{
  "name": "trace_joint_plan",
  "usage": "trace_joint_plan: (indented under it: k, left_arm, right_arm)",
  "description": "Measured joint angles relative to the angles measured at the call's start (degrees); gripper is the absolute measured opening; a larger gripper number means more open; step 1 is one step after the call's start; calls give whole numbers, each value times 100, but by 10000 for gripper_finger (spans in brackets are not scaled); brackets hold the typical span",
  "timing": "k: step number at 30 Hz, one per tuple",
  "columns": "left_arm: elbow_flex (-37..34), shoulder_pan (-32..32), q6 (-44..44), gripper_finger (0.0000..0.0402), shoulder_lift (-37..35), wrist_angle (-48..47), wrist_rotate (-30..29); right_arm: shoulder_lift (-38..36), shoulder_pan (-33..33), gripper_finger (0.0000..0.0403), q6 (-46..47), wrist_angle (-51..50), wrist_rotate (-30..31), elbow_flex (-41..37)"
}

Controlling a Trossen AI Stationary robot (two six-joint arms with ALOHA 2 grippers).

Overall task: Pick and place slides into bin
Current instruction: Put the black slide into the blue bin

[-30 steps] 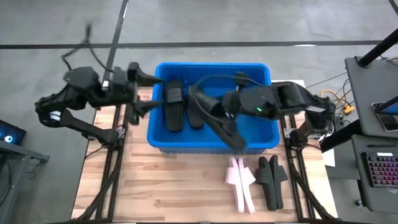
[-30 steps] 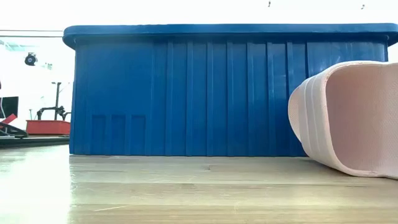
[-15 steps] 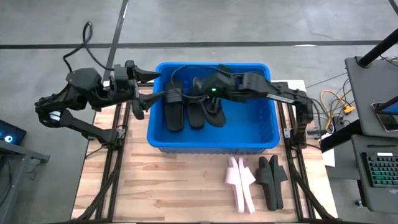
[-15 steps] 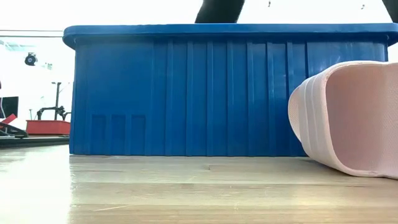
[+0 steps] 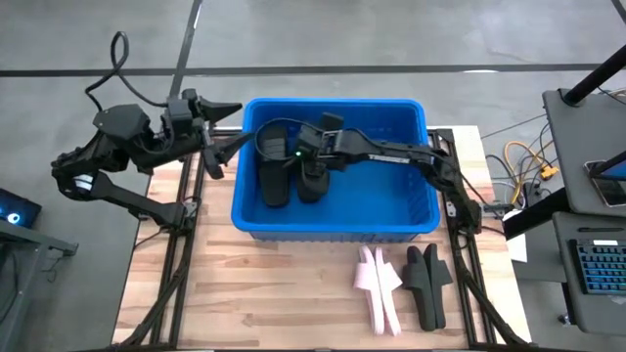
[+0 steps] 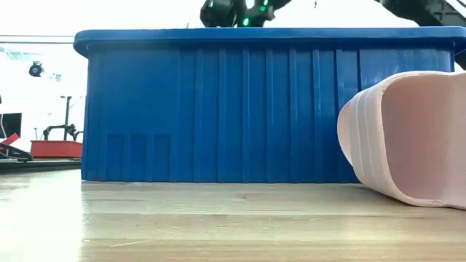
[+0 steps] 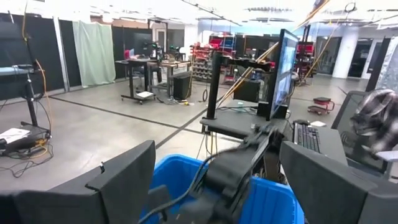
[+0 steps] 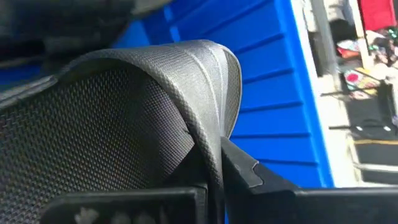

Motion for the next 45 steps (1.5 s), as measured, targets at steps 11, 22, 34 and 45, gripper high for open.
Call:
trace_joint_plan:
  k: [11,22,34,45]
  left_arm:
    - [0,0,7,329,-143,-22,0]
    - [0,0,7,329,-303,-177,20]
    - [-2,0,0,329,-333,-487,24]
    - [-4,0,0,329,-280,-513,27]
  right_arm:
    - [543,-90,13,-372,956,55,20]
    - [722,-151,13,-907,1491,144,-4]
    - [739,-153,13,-128,1193,74,-35]
    - [785,-287,13,-522,1336,-373,-143]
